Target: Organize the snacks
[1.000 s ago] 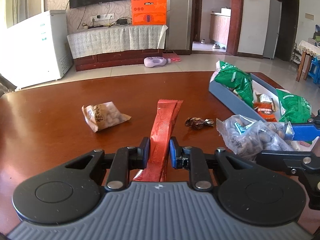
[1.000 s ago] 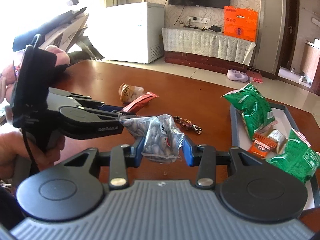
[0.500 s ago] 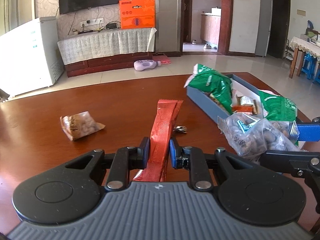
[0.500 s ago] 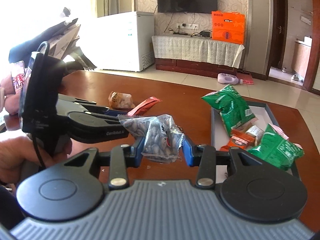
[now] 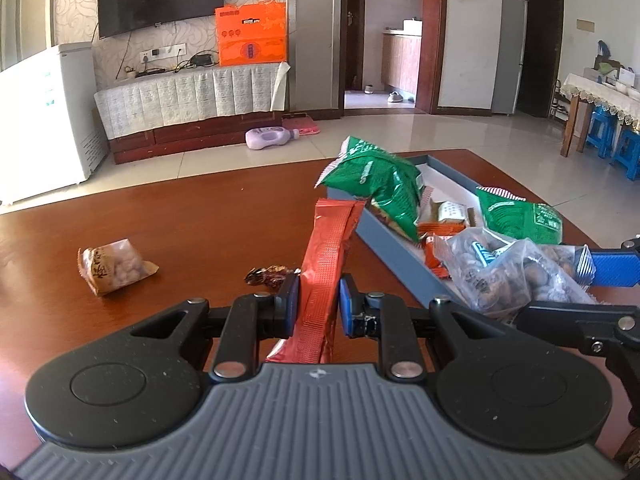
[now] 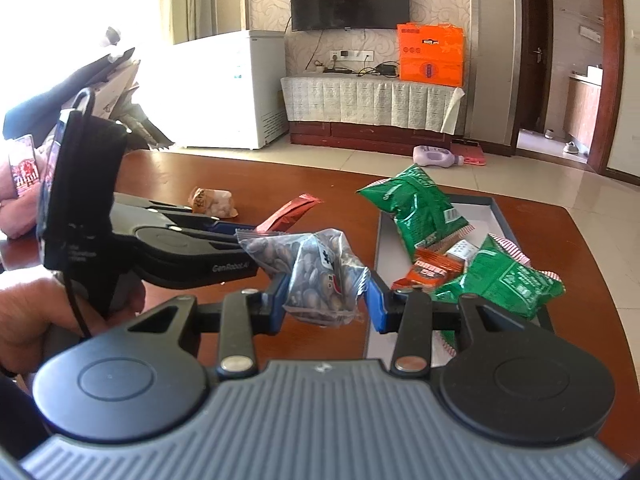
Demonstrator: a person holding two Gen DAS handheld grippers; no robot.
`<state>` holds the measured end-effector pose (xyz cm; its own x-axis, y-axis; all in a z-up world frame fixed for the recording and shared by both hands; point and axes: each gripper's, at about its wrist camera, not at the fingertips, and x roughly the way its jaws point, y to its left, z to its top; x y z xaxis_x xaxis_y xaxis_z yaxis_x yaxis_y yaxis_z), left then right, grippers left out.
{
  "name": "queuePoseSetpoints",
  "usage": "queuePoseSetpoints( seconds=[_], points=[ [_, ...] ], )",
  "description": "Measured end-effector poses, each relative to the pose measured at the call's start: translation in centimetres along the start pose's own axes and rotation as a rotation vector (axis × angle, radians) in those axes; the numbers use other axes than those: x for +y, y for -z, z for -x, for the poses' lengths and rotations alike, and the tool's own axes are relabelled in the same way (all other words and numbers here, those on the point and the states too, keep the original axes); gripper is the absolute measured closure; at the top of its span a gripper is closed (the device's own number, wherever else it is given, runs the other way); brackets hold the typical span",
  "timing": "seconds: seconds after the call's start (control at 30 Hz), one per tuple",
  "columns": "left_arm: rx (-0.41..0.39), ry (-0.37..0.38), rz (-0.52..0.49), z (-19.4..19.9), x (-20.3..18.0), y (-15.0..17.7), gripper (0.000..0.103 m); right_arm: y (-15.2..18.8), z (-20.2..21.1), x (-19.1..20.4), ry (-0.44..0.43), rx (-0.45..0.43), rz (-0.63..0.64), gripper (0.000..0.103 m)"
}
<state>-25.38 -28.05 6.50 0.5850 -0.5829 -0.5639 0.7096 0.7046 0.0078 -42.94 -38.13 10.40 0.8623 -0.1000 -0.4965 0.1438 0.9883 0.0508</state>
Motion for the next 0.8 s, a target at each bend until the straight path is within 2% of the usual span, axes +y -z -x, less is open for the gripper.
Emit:
queuePoseSetpoints(
  seconds=[0.8],
  points=[
    [-0.045, 0.085, -0.043, -2.4, -5.2, -2.6, 0.078, 0.2, 1.7, -4.6, 0.082, -0.059, -0.071, 0.06]
  ],
)
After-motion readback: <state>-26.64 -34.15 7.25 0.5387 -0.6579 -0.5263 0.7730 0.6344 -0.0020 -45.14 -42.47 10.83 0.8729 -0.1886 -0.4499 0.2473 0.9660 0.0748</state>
